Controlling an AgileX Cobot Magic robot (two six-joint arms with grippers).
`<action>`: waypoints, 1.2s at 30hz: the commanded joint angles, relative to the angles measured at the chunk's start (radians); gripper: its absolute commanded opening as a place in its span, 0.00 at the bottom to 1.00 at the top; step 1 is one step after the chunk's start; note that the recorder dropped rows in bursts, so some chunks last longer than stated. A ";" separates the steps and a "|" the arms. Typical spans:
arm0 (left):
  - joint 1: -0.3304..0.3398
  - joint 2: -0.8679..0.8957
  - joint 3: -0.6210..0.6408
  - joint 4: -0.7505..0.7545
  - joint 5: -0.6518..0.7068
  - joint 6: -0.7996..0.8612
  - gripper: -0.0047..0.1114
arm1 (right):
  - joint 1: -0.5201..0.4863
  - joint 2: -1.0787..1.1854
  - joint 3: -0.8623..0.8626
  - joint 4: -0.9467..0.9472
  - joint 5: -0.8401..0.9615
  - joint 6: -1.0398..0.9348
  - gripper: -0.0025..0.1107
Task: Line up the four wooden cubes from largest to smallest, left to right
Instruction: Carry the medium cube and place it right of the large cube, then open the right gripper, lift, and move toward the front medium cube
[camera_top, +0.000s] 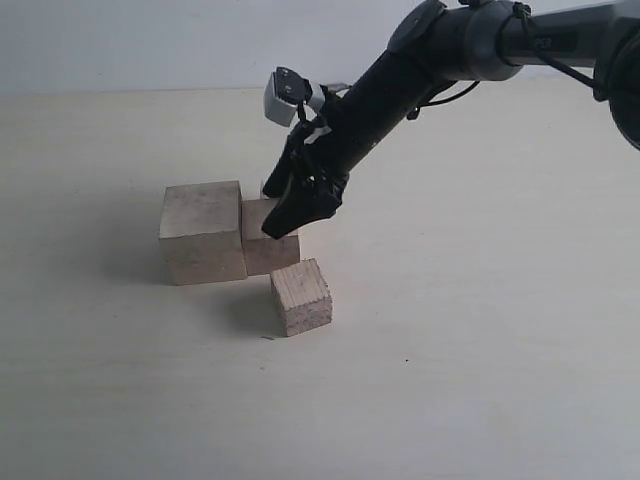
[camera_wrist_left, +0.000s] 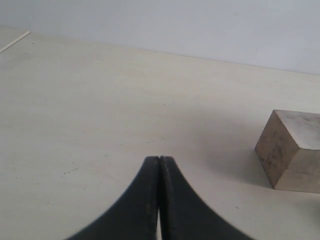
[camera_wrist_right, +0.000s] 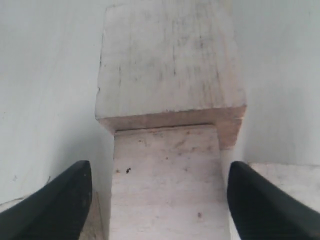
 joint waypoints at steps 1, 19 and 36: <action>-0.005 -0.006 0.000 0.000 -0.006 0.000 0.04 | -0.001 -0.072 -0.001 0.019 0.021 0.021 0.66; -0.005 -0.006 0.000 0.000 -0.006 0.000 0.04 | 0.034 -0.325 0.084 -0.191 0.040 0.279 0.55; -0.005 -0.006 0.000 0.000 -0.006 0.000 0.04 | 0.075 -0.708 0.291 -0.424 -0.127 0.584 0.55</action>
